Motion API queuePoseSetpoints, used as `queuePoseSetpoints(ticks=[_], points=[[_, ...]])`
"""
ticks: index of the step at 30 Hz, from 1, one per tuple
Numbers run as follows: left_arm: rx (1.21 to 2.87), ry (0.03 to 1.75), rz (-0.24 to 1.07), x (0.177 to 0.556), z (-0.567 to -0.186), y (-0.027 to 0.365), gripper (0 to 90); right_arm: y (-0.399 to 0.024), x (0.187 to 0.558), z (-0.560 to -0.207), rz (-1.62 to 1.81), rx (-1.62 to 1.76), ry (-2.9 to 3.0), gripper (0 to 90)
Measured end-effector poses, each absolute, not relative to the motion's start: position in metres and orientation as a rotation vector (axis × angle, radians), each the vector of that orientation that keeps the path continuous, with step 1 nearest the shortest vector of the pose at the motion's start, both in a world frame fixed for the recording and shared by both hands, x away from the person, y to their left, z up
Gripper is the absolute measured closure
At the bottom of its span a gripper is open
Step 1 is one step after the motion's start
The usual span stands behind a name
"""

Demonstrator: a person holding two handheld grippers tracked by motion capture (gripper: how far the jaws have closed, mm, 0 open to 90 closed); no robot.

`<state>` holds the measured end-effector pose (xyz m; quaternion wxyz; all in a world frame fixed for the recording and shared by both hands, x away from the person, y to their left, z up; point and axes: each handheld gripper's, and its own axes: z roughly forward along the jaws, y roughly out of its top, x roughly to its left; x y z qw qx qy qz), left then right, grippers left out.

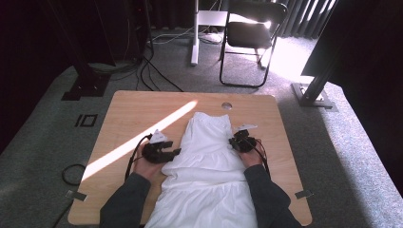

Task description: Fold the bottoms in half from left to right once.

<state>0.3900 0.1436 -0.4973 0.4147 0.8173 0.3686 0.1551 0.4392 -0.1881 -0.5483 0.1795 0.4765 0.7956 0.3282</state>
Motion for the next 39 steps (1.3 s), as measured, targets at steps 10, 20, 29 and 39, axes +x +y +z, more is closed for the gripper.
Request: queuePoseSetpoints(ticks=[10, 20, 29, 39], points=[[2.261, 0.911, 0.389, 0.415, -0.544, 0.095, 66.2, -0.187, 0.430, -0.548, 0.924, 1.341, 2.276, 84.9], [2.277, 0.772, 0.390, 0.378, -0.548, 0.100, 75.5, -0.189, 0.422, -0.512, 1.083, 1.270, 2.276, 56.7], [2.256, 0.789, 0.392, 0.379, -0.550, 0.100, 71.6, -0.161, 0.462, -0.530, 1.102, 1.413, 2.331, 49.4], [2.254, 0.802, 0.408, 0.380, -0.550, 0.100, 65.7, -0.145, 0.454, -0.529, 0.833, 1.207, 2.306, 84.1]])
